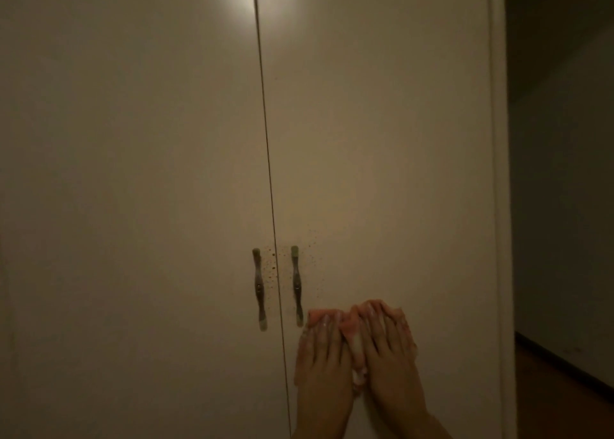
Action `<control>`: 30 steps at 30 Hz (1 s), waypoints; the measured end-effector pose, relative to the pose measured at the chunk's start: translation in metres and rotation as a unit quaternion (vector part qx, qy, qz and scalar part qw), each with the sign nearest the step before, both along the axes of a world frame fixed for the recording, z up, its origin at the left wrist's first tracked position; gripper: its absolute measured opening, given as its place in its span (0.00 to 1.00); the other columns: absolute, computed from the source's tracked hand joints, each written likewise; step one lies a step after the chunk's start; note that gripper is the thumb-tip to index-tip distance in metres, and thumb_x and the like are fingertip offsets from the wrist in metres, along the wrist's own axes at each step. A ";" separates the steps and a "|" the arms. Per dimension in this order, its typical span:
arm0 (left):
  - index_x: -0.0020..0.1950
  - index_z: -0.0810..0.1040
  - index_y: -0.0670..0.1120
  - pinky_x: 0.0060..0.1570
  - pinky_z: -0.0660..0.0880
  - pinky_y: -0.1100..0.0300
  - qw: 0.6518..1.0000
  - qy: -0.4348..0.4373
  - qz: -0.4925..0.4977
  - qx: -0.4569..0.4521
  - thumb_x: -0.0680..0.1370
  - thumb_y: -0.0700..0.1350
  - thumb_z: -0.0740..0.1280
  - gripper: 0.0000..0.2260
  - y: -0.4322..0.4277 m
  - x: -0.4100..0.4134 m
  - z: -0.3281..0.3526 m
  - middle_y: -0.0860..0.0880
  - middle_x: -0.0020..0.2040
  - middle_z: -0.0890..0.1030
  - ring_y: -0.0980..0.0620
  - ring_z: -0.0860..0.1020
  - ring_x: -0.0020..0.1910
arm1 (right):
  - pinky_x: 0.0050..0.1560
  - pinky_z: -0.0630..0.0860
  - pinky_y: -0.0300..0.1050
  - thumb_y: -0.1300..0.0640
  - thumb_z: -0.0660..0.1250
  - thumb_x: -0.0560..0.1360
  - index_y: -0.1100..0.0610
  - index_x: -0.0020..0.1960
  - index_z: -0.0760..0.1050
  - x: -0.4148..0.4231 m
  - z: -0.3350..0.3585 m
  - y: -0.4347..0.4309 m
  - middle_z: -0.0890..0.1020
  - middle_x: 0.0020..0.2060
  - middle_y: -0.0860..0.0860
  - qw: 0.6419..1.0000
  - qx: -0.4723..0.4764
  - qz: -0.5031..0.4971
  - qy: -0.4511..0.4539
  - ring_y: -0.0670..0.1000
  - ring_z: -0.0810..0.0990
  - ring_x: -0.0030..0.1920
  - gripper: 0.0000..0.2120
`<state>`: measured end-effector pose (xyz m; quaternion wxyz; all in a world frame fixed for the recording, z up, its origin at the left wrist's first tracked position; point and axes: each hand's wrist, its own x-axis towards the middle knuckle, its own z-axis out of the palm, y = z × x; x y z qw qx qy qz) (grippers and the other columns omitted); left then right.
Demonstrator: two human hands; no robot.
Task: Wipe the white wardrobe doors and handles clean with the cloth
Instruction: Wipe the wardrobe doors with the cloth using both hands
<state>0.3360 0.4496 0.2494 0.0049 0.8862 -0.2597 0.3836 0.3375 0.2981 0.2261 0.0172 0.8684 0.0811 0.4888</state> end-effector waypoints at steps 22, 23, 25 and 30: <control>0.79 0.42 0.39 0.76 0.42 0.44 0.993 -0.091 0.071 0.028 0.80 0.54 0.54 0.35 0.009 0.010 0.237 0.36 0.79 0.44 0.38 0.41 0.78 | 0.77 0.41 0.58 0.48 0.57 0.79 0.52 0.81 0.38 0.007 0.241 0.039 0.40 0.80 0.52 0.997 0.074 -0.039 -0.003 0.56 0.38 0.80 0.39; 0.79 0.43 0.40 0.76 0.42 0.44 0.993 -0.096 0.066 0.029 0.79 0.54 0.50 0.33 0.021 0.013 0.244 0.35 0.79 0.45 0.37 0.42 0.78 | 0.76 0.36 0.57 0.48 0.57 0.80 0.51 0.79 0.33 0.008 0.248 0.048 0.35 0.78 0.51 0.997 0.075 -0.035 0.003 0.55 0.34 0.79 0.39; 0.79 0.45 0.40 0.77 0.42 0.45 0.992 -0.104 0.064 0.019 0.75 0.57 0.40 0.35 0.047 0.018 0.255 0.35 0.79 0.47 0.37 0.43 0.78 | 0.75 0.33 0.56 0.47 0.57 0.82 0.51 0.77 0.30 0.008 0.258 0.069 0.33 0.77 0.51 0.997 0.071 -0.029 0.004 0.56 0.33 0.78 0.39; 0.79 0.48 0.41 0.77 0.47 0.45 0.990 -0.124 0.066 0.027 0.74 0.60 0.44 0.37 0.117 0.021 0.260 0.34 0.78 0.54 0.36 0.49 0.78 | 0.78 0.40 0.61 0.47 0.50 0.83 0.52 0.81 0.37 0.006 0.270 0.132 0.37 0.80 0.54 0.998 0.048 -0.014 0.033 0.59 0.36 0.79 0.33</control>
